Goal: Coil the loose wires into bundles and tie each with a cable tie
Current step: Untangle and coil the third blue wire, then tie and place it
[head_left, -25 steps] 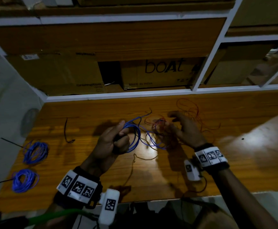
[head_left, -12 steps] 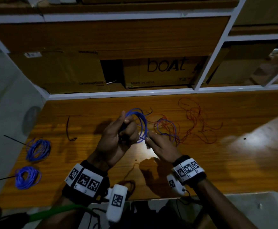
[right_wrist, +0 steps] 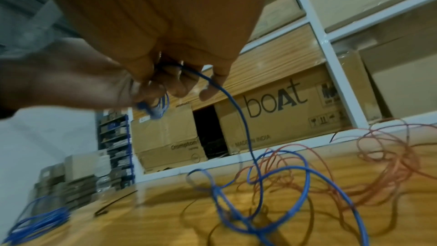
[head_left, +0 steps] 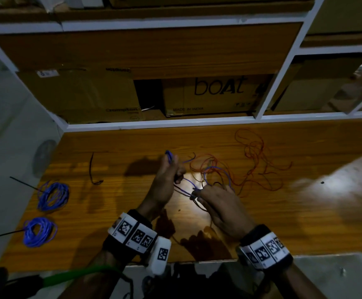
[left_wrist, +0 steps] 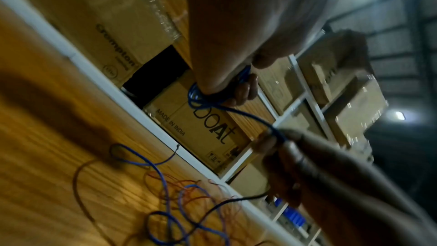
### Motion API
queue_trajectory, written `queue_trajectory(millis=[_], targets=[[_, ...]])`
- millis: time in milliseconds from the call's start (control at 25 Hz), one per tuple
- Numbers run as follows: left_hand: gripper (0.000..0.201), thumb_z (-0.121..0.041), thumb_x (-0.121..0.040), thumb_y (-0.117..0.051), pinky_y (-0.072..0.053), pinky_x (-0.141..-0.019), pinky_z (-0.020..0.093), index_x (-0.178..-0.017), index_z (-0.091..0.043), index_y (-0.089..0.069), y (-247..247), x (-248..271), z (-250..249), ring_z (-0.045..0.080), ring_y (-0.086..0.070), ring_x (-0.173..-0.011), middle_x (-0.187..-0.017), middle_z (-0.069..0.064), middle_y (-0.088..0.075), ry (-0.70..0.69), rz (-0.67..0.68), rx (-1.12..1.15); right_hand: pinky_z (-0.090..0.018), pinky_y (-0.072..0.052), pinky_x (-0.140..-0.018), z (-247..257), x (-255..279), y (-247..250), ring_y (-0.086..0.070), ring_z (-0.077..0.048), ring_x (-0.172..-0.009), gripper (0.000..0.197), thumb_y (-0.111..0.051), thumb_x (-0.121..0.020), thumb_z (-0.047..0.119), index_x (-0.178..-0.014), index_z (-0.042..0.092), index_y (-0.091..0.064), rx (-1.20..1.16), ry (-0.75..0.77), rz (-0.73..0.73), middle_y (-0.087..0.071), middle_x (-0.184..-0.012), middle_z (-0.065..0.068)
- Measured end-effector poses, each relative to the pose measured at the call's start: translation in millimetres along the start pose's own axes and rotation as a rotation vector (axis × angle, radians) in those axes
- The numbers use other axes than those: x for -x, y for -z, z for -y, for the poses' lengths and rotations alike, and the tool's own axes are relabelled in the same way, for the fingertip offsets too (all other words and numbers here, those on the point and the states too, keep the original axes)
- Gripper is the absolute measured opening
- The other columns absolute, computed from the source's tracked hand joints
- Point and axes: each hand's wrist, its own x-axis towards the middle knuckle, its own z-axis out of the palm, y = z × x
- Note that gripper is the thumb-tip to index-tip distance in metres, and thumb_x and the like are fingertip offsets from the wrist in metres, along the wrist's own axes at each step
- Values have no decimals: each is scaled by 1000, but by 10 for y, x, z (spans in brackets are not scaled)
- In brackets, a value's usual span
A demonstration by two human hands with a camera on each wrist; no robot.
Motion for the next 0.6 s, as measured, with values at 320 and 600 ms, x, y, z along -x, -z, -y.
queue_trajectory(millis=[320,600], targets=[[32,-47,-106,-31,-34,-55,41,-99,-21,-48,-159,122,322,12,-46,-54,-65,0,-51,-83,118,-703,-31,-36,-68,-153,-142,65,-52,-17,-83,24,-44,-105,40,-111,25,-62,78,-20,-30,-53,-93,4],[49,-47,-106,-34,-34,-54,41,-66,-22,-48,-98,289,271,14,-41,-49,-54,-2,-45,-88,230,-536,-33,-35,-60,-251,-149,39,-43,-12,-70,38,-37,-103,53,-87,21,-50,-100,-58,-31,-48,-77,5]])
